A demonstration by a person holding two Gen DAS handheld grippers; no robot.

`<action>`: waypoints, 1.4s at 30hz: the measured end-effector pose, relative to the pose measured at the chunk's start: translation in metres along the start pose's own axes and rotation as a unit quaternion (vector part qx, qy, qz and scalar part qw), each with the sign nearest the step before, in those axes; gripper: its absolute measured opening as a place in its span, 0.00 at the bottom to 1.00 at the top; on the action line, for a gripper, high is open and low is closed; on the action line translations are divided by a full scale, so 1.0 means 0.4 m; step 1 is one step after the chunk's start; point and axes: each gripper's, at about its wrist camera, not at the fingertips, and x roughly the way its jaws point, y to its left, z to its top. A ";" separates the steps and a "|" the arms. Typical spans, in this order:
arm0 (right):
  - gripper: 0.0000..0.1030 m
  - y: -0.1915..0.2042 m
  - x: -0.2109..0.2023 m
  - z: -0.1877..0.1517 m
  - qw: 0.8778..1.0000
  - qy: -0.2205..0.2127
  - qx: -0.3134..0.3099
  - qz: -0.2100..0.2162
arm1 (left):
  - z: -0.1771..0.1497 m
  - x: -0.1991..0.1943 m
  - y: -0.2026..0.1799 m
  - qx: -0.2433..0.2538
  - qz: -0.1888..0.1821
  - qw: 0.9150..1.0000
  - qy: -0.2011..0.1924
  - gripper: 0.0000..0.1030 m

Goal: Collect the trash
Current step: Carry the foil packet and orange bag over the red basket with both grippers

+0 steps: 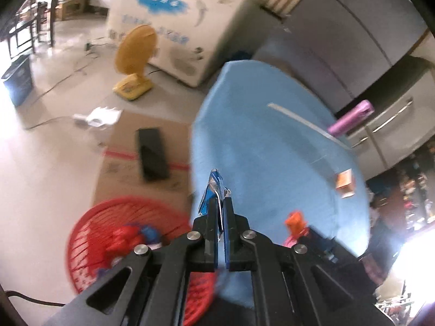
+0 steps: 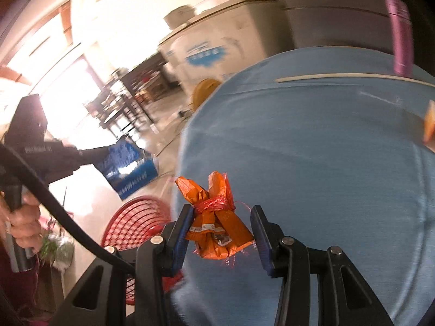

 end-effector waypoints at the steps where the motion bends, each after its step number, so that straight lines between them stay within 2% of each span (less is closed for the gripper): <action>1: 0.45 0.021 0.012 0.000 1.000 0.005 -0.008 0.006 | -0.012 -0.002 0.019 -0.003 0.009 1.000 0.005 0.03; 7: 0.45 0.145 0.075 -0.017 0.997 0.038 -0.062 0.036 | -0.076 0.006 0.114 -0.030 0.038 0.999 0.021 0.03; 13: 0.45 0.222 0.110 -0.046 0.992 0.062 -0.095 0.048 | -0.106 0.014 0.144 -0.017 0.050 0.998 0.023 0.03; 21: 0.45 0.268 0.171 -0.046 0.990 0.079 -0.107 0.050 | -0.130 0.004 0.136 0.012 0.080 0.997 0.006 0.03; 31: 0.45 0.278 0.166 -0.053 0.989 0.083 -0.116 0.049 | -0.157 0.005 0.141 0.043 0.127 0.991 -0.005 0.03; 42: 0.45 0.297 0.156 -0.060 0.987 0.086 -0.129 0.048 | -0.173 -0.006 0.143 0.055 0.141 0.988 -0.010 0.03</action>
